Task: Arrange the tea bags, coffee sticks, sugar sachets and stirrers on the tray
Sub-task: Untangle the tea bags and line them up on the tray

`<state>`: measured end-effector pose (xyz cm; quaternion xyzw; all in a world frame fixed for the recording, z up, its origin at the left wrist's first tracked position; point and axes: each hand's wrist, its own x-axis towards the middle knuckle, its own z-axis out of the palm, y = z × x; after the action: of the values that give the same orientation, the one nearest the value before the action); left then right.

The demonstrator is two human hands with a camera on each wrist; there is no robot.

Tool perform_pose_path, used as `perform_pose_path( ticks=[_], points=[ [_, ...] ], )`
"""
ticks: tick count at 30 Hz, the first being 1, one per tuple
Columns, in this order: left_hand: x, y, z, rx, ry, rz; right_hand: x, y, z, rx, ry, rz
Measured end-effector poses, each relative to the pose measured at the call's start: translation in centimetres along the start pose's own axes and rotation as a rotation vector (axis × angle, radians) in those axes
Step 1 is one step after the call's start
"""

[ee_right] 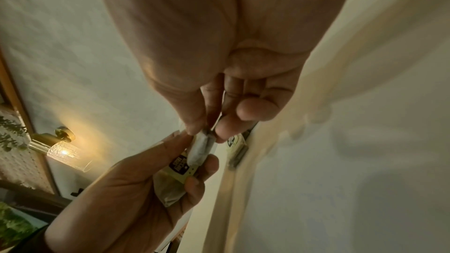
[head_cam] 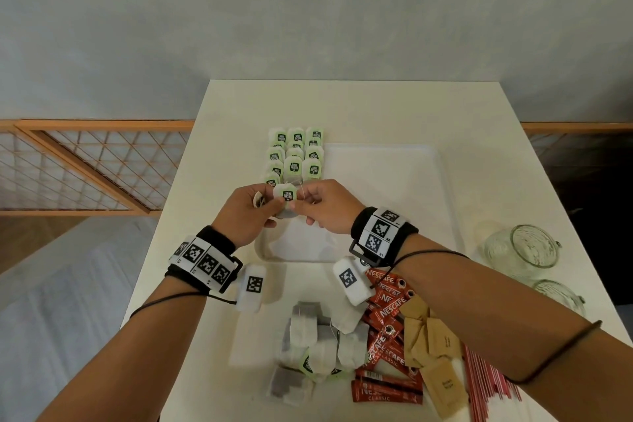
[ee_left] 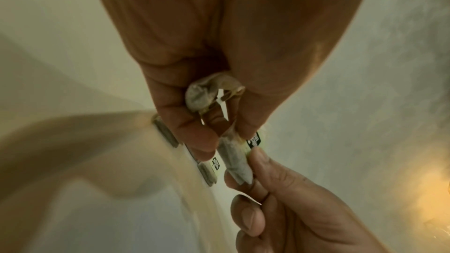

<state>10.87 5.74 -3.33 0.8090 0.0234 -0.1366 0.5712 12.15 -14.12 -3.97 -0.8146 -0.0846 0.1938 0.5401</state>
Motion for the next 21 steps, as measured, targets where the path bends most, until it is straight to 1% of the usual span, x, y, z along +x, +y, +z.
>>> perform_pose_path(
  ticks=[2,3,5,8,14,21],
  points=[
    [0.0,0.1,0.1,-0.048,-0.016,-0.036,0.3,-0.1,-0.5,-0.028,-0.005,0.005],
    [-0.1,0.2,0.1,-0.092,-0.028,-0.072,0.7,-0.2,-0.9,-0.039,0.018,0.006],
    [-0.1,0.3,0.0,-0.154,-0.045,-0.136,1.6,-0.3,-1.7,-0.045,0.099,0.008],
    [-0.1,0.1,-0.3,-0.18,-0.077,-0.198,3.0,-0.4,-2.6,-0.074,0.202,0.038],
    [-0.5,0.1,-0.9,-0.323,-0.2,-0.276,4.4,0.0,-1.3,-0.193,0.202,0.152],
    [-0.6,0.5,-0.7,-0.385,-0.219,-0.306,5.3,-0.2,0.0,-0.235,0.239,0.213]
  ],
)
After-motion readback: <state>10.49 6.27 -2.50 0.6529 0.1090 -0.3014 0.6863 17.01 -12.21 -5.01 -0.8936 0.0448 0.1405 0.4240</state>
